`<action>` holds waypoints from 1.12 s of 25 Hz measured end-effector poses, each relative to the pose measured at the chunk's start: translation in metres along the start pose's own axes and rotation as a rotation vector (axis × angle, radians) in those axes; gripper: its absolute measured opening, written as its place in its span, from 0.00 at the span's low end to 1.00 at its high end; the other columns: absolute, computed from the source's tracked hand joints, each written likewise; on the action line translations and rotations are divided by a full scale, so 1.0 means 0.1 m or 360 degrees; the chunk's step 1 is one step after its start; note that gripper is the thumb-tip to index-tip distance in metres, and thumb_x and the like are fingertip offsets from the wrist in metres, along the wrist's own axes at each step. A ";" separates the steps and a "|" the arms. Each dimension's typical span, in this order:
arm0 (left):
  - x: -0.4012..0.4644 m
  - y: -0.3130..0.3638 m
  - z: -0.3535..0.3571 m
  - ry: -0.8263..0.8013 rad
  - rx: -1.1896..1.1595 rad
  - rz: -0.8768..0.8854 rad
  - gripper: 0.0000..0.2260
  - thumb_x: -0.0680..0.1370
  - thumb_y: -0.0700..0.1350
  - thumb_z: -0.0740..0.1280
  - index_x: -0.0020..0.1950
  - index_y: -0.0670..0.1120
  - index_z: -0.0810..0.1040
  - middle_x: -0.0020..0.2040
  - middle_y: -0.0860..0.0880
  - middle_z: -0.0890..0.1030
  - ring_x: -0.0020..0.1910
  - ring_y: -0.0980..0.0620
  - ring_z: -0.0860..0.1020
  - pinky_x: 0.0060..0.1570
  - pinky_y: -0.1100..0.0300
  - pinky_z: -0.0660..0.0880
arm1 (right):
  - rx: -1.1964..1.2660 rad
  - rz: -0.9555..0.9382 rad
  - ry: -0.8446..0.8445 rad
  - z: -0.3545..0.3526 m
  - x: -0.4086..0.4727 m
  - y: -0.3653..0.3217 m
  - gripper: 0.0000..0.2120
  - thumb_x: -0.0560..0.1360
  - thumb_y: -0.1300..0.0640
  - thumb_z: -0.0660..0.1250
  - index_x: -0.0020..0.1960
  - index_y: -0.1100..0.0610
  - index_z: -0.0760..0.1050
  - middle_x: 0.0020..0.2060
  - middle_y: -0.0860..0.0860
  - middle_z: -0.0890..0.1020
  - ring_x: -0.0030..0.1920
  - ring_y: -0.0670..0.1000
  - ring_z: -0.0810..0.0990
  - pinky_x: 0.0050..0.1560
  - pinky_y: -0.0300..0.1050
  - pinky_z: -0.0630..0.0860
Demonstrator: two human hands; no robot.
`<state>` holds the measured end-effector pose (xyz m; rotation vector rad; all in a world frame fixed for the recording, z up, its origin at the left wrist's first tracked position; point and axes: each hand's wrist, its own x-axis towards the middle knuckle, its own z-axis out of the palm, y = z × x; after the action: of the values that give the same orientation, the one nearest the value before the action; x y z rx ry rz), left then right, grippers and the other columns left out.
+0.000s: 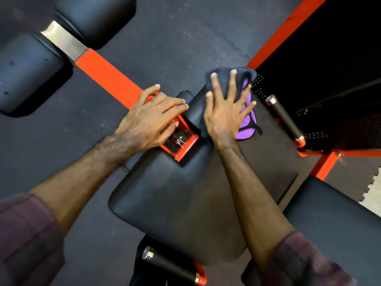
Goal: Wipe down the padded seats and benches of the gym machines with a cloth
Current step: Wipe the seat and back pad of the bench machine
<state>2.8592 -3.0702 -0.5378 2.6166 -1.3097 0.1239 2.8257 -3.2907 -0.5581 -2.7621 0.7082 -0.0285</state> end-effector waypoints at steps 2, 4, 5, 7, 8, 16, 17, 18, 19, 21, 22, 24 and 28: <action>0.00 -0.08 0.04 -0.0099 0.0019 0.0015 0.25 0.82 0.53 0.65 0.79 0.48 0.71 0.78 0.47 0.72 0.77 0.44 0.70 0.81 0.40 0.54 | -0.0208 -0.0519 -0.0067 0.00 -0.34 0.13 0.25 0.87 0.39 0.50 0.83 0.35 0.55 0.85 0.44 0.51 0.84 0.64 0.45 0.77 0.77 0.47; 0.01 -0.17 0.04 -0.0103 -0.0040 -0.0201 0.28 0.80 0.56 0.66 0.79 0.47 0.70 0.78 0.46 0.72 0.78 0.43 0.69 0.80 0.37 0.55 | -0.0246 -0.0753 -0.0158 -0.08 -0.66 0.41 0.25 0.87 0.40 0.50 0.84 0.38 0.55 0.86 0.46 0.50 0.85 0.63 0.45 0.77 0.76 0.48; 0.01 -0.19 0.05 -0.0079 -0.0081 -0.0311 0.29 0.80 0.57 0.65 0.79 0.47 0.70 0.77 0.46 0.73 0.77 0.44 0.70 0.80 0.36 0.56 | -0.0264 -0.0771 -0.0178 -0.11 -0.73 0.52 0.25 0.87 0.41 0.50 0.84 0.39 0.55 0.86 0.46 0.50 0.85 0.62 0.45 0.77 0.76 0.49; 0.00 -0.20 0.08 -0.0025 -0.0125 -0.0412 0.29 0.81 0.58 0.64 0.79 0.47 0.71 0.76 0.48 0.75 0.75 0.46 0.72 0.81 0.39 0.55 | -0.0281 -0.0662 -0.0153 -0.09 -0.62 0.45 0.25 0.87 0.41 0.51 0.84 0.38 0.56 0.85 0.46 0.51 0.85 0.62 0.45 0.78 0.76 0.46; -0.01 -0.21 0.09 -0.0020 -0.0135 -0.0408 0.28 0.81 0.58 0.63 0.78 0.48 0.71 0.75 0.49 0.75 0.74 0.47 0.73 0.81 0.42 0.54 | -0.0291 -0.0611 -0.0128 -0.03 -0.50 0.28 0.24 0.86 0.41 0.52 0.83 0.37 0.59 0.85 0.45 0.54 0.85 0.63 0.45 0.78 0.77 0.45; 0.23 -0.17 0.04 -0.0112 -0.0095 -0.0565 0.17 0.85 0.58 0.54 0.59 0.53 0.80 0.54 0.51 0.83 0.55 0.45 0.80 0.64 0.45 0.66 | -0.0451 -0.1167 -0.0238 -0.15 -0.26 0.17 0.22 0.87 0.41 0.51 0.78 0.43 0.71 0.80 0.46 0.68 0.84 0.60 0.53 0.78 0.74 0.48; 0.23 -0.18 0.05 -0.0103 -0.0091 -0.0573 0.16 0.85 0.58 0.54 0.58 0.54 0.79 0.53 0.52 0.83 0.54 0.46 0.79 0.64 0.46 0.66 | -0.0449 -0.1240 -0.0257 -0.19 -0.20 0.21 0.22 0.87 0.40 0.51 0.77 0.43 0.71 0.79 0.47 0.70 0.83 0.60 0.56 0.79 0.74 0.48; 0.23 -0.19 0.07 -0.0108 -0.0085 -0.0582 0.16 0.85 0.58 0.55 0.57 0.54 0.79 0.53 0.52 0.82 0.54 0.46 0.79 0.64 0.47 0.66 | -0.0486 -0.1303 -0.0321 -0.19 -0.01 0.19 0.23 0.86 0.39 0.51 0.75 0.44 0.73 0.76 0.47 0.73 0.82 0.60 0.61 0.79 0.74 0.47; 0.22 -0.21 0.08 -0.0128 -0.0079 -0.0585 0.16 0.85 0.58 0.54 0.56 0.54 0.79 0.53 0.53 0.82 0.54 0.47 0.79 0.64 0.47 0.66 | -0.0576 -0.1325 -0.0396 -0.19 0.23 0.11 0.24 0.85 0.38 0.51 0.72 0.44 0.76 0.72 0.48 0.77 0.79 0.60 0.66 0.79 0.73 0.48; 0.22 -0.24 0.08 -0.0159 -0.0061 -0.0579 0.16 0.85 0.59 0.54 0.56 0.54 0.79 0.53 0.53 0.82 0.54 0.47 0.79 0.64 0.47 0.66 | -0.0800 -0.1153 -0.0451 -0.19 0.81 -0.11 0.27 0.83 0.37 0.49 0.63 0.46 0.82 0.65 0.50 0.82 0.72 0.61 0.73 0.78 0.73 0.51; 0.22 -0.25 0.08 -0.0160 -0.0058 -0.0576 0.16 0.85 0.59 0.54 0.56 0.55 0.79 0.53 0.53 0.82 0.54 0.47 0.79 0.65 0.47 0.66 | -0.0887 -0.1043 -0.0473 -0.19 0.96 -0.21 0.28 0.82 0.37 0.48 0.59 0.47 0.84 0.62 0.51 0.83 0.69 0.62 0.75 0.78 0.73 0.53; 0.21 -0.25 0.08 -0.0150 -0.0096 -0.0567 0.14 0.85 0.59 0.56 0.56 0.55 0.79 0.54 0.54 0.82 0.54 0.48 0.79 0.66 0.47 0.66 | -0.1034 -0.1047 -0.0561 -0.11 0.83 -0.34 0.27 0.82 0.39 0.49 0.57 0.48 0.85 0.60 0.52 0.84 0.66 0.63 0.77 0.76 0.72 0.57; 0.19 -0.25 0.10 -0.0096 -0.0112 -0.0560 0.13 0.85 0.59 0.59 0.57 0.55 0.80 0.54 0.54 0.83 0.55 0.48 0.79 0.67 0.47 0.66 | -0.0924 -0.1502 -0.0791 -0.11 0.57 -0.35 0.26 0.83 0.39 0.48 0.55 0.48 0.83 0.58 0.51 0.85 0.58 0.61 0.81 0.66 0.62 0.69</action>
<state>2.8903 -3.0733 -0.5480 2.7585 -0.8325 -0.0566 2.8909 -3.2917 -0.5405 -3.1276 -0.8475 0.7294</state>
